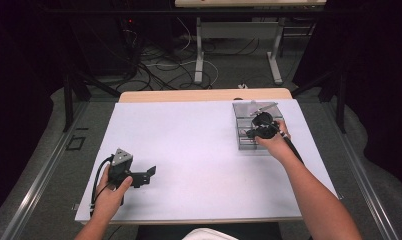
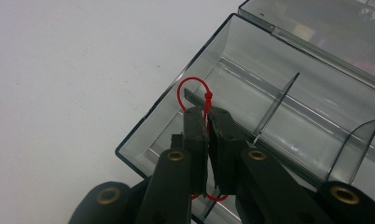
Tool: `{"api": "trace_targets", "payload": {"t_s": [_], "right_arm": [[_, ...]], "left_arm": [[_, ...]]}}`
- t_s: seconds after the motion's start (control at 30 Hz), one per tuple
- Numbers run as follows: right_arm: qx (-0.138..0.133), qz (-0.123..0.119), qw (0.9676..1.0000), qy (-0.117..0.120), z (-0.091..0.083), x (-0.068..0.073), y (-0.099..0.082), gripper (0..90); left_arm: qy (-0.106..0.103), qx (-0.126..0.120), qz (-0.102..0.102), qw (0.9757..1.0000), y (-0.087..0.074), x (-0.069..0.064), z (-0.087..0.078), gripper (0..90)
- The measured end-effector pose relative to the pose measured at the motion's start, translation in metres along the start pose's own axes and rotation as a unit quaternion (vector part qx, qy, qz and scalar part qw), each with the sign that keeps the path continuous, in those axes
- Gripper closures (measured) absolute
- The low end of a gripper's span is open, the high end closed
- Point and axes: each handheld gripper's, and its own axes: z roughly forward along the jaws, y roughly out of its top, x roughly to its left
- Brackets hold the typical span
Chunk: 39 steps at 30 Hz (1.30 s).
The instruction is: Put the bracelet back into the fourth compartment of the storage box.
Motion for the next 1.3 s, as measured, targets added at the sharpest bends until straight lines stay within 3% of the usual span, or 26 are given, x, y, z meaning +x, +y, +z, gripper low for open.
{"api": "trace_targets", "payload": {"t_s": [0.13, 0.47, 0.53, 0.57, 0.87, 1.3], "right_arm": [[-0.004, 0.0, 1.0, -0.002, 0.005, 0.001, 0.0, 86.4], [0.017, -0.004, 0.9998, -0.005, 0.012, 0.003, 0.001, 86.4], [0.004, -0.001, 1.0, 0.0, 0.015, 0.003, 0.0, 86.3], [0.024, -0.002, 0.9997, -0.005, 0.013, 0.004, 0.001, 86.4], [0.034, 0.0, 0.9994, -0.004, 0.015, 0.004, 0.0, 86.0], [0.015, 0.004, 0.9999, -0.007, 0.012, 0.003, 0.0, 70.3]], "left_arm": [[0.0, -0.001, 0.0, 1.0, 0.0, 0.0, 0.0, 1.7], [0.0, -0.005, -0.004, 1.0, 0.0, 0.0, 0.001, 1.6], [0.0, -0.005, -0.004, 1.0, 0.0, 0.0, 0.001, 1.6], [0.0, -0.005, -0.004, 1.0, 0.0, 0.0, 0.001, 1.6], [-0.001, -0.006, -0.004, 1.0, 0.0, 0.0, 0.001, 1.7], [-0.001, -0.005, -0.004, 1.0, 0.0, -0.001, 0.001, 1.6]]}}
